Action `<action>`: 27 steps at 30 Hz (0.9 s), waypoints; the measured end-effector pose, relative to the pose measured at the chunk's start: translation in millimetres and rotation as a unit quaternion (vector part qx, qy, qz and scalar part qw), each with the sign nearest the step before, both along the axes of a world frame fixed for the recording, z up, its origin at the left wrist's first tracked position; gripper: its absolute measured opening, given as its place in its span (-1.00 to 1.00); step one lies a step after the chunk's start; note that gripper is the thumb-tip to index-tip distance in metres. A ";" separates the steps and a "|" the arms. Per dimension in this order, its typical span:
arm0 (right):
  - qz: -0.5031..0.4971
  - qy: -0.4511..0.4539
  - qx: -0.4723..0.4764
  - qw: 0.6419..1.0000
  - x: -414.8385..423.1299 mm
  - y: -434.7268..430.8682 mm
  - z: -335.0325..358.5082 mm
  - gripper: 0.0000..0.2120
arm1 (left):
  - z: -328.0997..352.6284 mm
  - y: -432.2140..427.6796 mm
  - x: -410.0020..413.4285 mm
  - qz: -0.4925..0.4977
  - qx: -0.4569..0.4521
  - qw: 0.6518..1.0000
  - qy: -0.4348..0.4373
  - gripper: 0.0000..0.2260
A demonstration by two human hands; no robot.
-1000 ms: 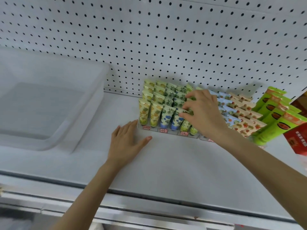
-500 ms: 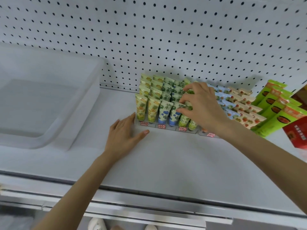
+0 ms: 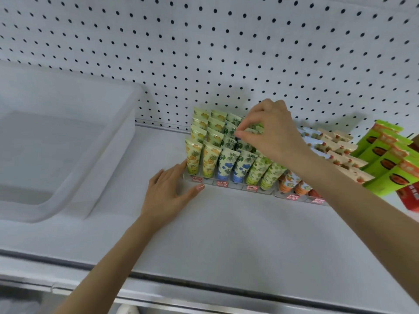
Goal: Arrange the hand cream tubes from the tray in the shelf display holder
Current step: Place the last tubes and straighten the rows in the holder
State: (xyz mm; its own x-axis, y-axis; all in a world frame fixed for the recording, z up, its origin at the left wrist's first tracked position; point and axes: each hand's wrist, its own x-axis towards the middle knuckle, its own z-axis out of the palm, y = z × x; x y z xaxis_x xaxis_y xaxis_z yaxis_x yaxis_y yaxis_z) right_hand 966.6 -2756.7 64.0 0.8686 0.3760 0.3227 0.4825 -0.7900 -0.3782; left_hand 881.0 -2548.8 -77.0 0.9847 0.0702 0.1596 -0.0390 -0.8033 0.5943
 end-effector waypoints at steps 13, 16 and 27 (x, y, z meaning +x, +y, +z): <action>-0.020 -0.057 -0.083 0.995 7.9 12.3 -16.5 -0.83 | -0.6 1.7 0.7 0.000 -0.008 1.000 0.005 -0.22; -0.022 -0.057 -0.083 0.995 8.0 11.8 -16.2 -0.84 | -1.4 1.8 0.6 -0.002 -0.007 1.000 0.009 -0.22; -0.027 -0.057 -0.090 0.994 8.4 11.6 -16.9 -0.84 | -3.1 2.0 1.8 -0.005 -0.005 1.000 0.007 -0.22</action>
State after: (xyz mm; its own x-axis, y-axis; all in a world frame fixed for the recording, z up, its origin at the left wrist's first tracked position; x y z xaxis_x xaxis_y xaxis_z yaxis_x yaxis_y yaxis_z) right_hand 975.0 -2745.0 47.0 0.8511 0.3900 0.3513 0.4688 -0.8660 -0.1743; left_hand 882.8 -2546.9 -80.2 0.9876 0.0626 0.1443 -0.0375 -0.7970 0.6028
